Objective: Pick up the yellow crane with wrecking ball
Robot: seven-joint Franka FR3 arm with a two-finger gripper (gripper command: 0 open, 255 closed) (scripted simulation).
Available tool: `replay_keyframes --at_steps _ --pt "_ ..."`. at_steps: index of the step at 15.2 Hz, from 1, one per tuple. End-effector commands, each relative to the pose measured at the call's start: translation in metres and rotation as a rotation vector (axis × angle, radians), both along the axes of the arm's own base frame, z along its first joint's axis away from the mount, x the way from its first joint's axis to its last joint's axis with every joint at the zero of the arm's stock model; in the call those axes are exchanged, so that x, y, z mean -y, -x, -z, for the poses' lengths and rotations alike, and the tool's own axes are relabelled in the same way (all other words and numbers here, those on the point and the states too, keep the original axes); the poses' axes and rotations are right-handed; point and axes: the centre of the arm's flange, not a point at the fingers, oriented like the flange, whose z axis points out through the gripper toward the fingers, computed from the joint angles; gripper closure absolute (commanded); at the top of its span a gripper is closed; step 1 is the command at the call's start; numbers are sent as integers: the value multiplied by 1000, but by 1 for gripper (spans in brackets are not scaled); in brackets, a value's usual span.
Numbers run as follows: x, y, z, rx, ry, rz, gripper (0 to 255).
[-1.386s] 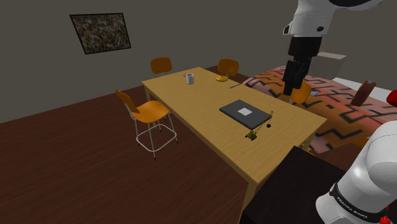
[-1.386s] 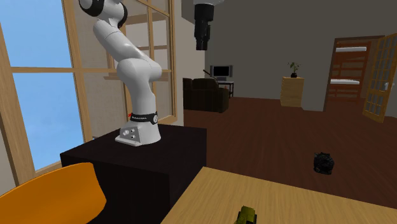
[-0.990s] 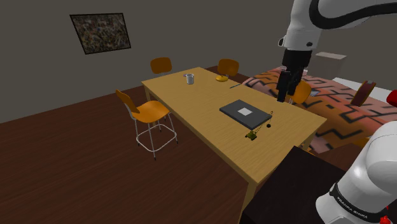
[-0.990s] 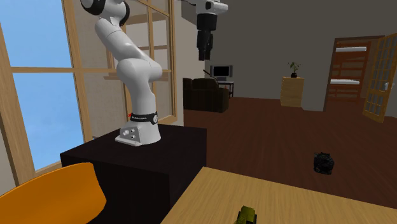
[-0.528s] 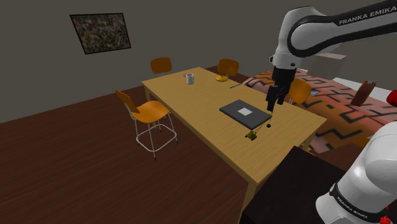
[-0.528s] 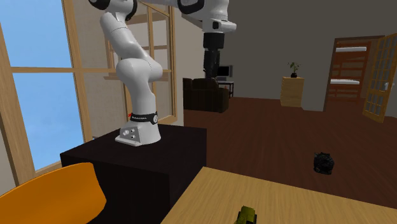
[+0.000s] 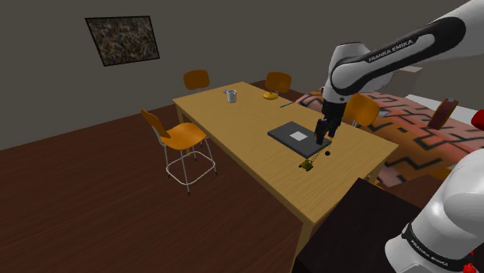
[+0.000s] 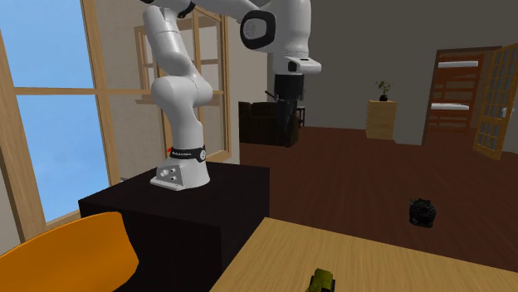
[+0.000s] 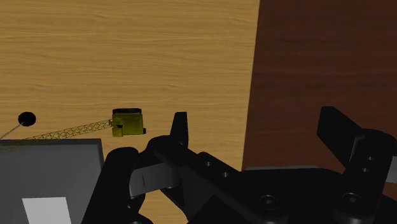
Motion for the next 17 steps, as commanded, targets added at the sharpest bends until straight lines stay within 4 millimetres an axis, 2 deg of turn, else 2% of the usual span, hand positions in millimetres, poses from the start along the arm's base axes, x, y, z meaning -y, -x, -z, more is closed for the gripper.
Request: replay_keyframes --at_steps 1,17 --pt "13 -8 19 6 3 6 0" --pt "116 -86 182 39 14 55 0"
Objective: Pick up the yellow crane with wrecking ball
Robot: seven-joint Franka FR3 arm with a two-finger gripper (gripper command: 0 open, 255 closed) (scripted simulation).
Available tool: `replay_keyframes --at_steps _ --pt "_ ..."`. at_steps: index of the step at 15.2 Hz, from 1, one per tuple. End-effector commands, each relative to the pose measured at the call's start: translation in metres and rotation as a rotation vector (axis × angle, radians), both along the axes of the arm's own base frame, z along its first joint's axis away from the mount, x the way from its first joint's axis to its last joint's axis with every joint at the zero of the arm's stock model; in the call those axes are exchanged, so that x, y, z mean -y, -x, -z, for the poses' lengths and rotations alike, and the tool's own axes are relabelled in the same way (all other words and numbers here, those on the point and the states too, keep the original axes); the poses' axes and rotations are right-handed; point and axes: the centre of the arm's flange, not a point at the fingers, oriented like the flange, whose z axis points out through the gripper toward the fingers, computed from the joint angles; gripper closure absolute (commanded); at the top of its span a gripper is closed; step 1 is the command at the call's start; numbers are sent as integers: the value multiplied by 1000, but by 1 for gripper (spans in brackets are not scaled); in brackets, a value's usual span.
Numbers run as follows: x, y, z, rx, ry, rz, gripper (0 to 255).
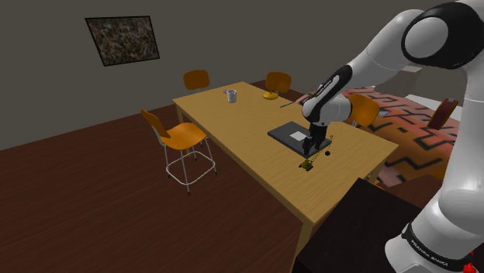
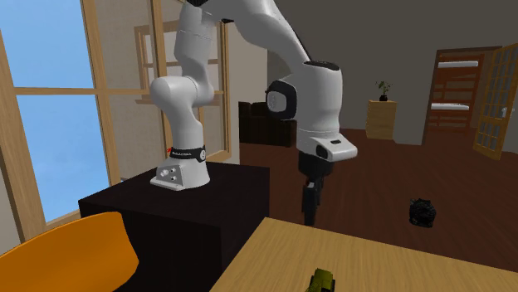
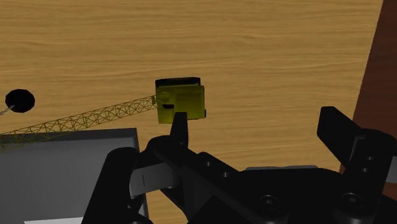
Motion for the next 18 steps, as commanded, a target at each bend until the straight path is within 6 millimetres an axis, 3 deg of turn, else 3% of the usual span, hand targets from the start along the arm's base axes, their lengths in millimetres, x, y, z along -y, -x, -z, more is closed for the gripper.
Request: replay_keyframes --at_steps 1,7,15,17,18 --pt "13 -8 23 4 1 6 0" --pt "53 -37 83 16 6 24 0" --pt "55 -38 125 17 6 25 0" --pt "55 -38 125 17 6 25 0" --pt "55 -38 125 17 6 25 255"
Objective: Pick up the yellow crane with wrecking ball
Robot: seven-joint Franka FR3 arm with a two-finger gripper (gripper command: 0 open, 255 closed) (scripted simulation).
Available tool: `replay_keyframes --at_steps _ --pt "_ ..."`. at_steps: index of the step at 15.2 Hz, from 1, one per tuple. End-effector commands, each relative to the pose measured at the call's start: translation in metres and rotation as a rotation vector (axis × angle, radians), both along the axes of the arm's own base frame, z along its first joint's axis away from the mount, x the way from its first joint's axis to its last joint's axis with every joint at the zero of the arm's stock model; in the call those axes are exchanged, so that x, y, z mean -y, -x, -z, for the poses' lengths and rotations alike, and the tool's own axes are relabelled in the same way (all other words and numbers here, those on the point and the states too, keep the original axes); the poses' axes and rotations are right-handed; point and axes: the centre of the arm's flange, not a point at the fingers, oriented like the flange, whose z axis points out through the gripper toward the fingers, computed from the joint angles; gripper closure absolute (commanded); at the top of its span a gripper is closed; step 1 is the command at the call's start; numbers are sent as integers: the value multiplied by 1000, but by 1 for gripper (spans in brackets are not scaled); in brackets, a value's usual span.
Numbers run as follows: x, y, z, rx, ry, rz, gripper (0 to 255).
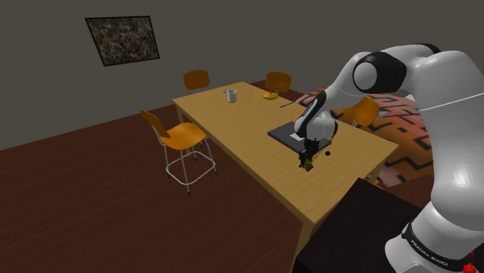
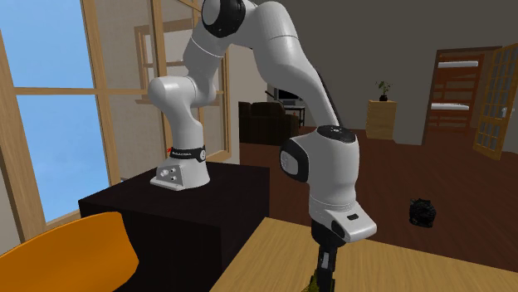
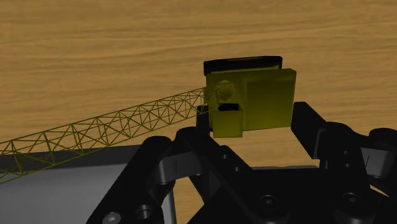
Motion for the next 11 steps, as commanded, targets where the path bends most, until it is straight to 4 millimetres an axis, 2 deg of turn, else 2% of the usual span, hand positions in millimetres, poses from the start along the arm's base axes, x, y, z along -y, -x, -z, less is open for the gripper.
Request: replay_keyframes --at_steps 1,9,11 --pt "0 0 1 0 0 0 255" --pt "0 0 1 0 0 0 255" --pt "0 0 -10 0 0 0 255"
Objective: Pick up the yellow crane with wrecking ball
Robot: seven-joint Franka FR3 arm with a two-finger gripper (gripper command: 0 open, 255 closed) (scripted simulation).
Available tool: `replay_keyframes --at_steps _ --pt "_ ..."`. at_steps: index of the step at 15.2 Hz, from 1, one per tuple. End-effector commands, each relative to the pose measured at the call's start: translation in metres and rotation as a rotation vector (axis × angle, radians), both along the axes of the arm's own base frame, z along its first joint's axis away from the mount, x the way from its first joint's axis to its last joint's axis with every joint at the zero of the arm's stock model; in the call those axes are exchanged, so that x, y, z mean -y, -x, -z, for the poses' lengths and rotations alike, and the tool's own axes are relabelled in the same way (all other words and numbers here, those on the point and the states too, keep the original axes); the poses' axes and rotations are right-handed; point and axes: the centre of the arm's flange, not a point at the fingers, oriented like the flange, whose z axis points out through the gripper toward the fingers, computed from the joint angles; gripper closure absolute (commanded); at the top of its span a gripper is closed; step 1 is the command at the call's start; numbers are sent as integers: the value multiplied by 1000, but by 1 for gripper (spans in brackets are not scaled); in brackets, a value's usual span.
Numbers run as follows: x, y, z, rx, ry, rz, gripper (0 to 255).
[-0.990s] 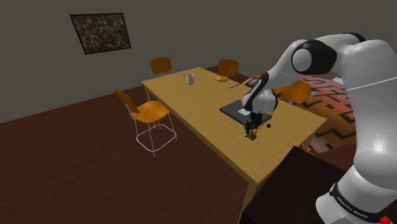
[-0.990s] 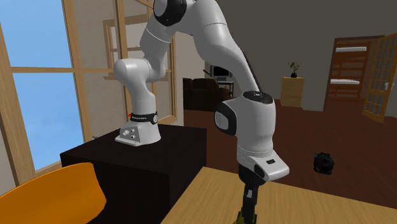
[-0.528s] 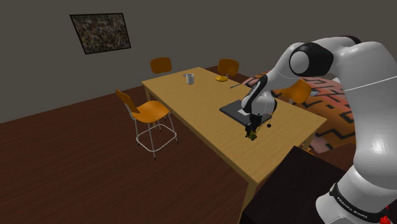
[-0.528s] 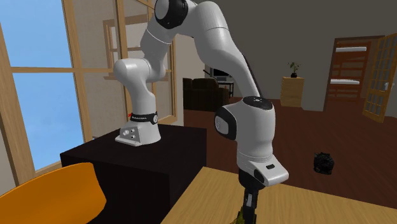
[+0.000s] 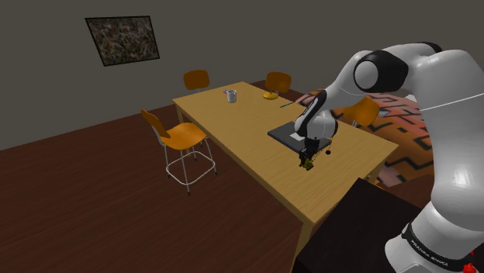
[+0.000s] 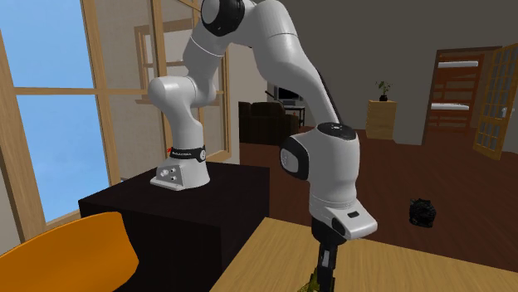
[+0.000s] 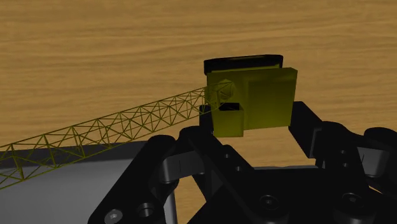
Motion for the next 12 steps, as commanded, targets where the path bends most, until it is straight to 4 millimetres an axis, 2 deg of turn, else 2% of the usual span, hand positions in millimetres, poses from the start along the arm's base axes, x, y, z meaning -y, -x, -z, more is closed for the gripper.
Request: replay_keyframes --at_steps 1,12 --pt "0 0 -10 0 0 0 255" --pt "0 0 -68 0 0 0 255"
